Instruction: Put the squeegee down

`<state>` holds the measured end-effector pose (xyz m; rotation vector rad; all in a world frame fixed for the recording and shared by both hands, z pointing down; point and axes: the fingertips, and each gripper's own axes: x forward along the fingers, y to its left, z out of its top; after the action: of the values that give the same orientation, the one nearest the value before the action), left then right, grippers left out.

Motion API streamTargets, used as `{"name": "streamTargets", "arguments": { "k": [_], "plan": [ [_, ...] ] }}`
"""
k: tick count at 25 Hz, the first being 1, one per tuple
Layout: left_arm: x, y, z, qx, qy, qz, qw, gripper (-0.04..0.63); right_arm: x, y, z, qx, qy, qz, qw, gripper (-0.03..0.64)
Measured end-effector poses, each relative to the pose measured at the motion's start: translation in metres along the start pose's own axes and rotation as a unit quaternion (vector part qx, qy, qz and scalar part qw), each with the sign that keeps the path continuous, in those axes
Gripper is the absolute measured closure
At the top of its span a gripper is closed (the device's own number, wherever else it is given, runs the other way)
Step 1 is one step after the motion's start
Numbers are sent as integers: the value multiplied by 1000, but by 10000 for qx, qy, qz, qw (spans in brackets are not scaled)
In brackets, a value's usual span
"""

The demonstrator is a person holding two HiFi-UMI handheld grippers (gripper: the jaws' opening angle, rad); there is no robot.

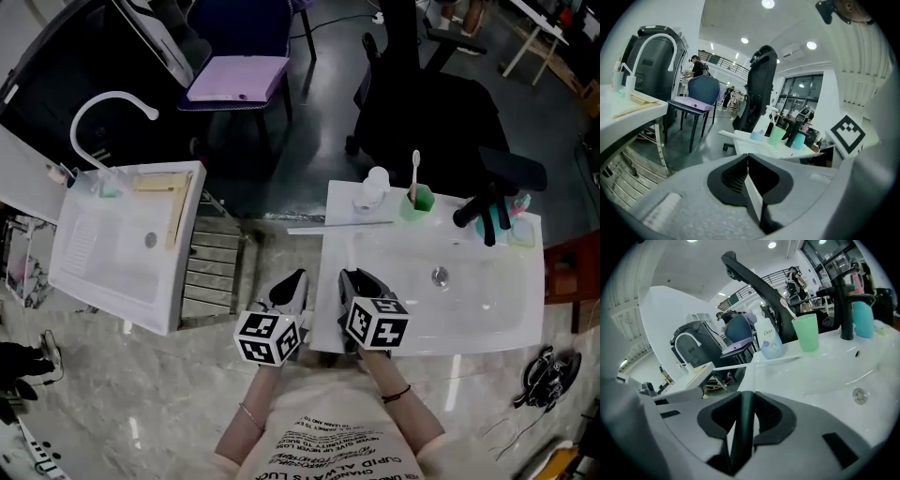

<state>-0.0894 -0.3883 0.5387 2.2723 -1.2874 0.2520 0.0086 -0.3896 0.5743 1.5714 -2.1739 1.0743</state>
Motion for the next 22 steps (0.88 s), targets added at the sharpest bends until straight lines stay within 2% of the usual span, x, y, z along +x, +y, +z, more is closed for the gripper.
{"name": "streamTargets", "arguments": {
  "k": [10, 22],
  "plan": [
    [6, -2, -10, -46, 143, -95, 9998, 572, 8, -4, -13, -275, 230, -223, 9991, 520],
    [9, -5, -20, -96, 292, -210, 9993, 572, 9, -4, -19, -277, 316, -285, 9987, 520]
  ]
}}
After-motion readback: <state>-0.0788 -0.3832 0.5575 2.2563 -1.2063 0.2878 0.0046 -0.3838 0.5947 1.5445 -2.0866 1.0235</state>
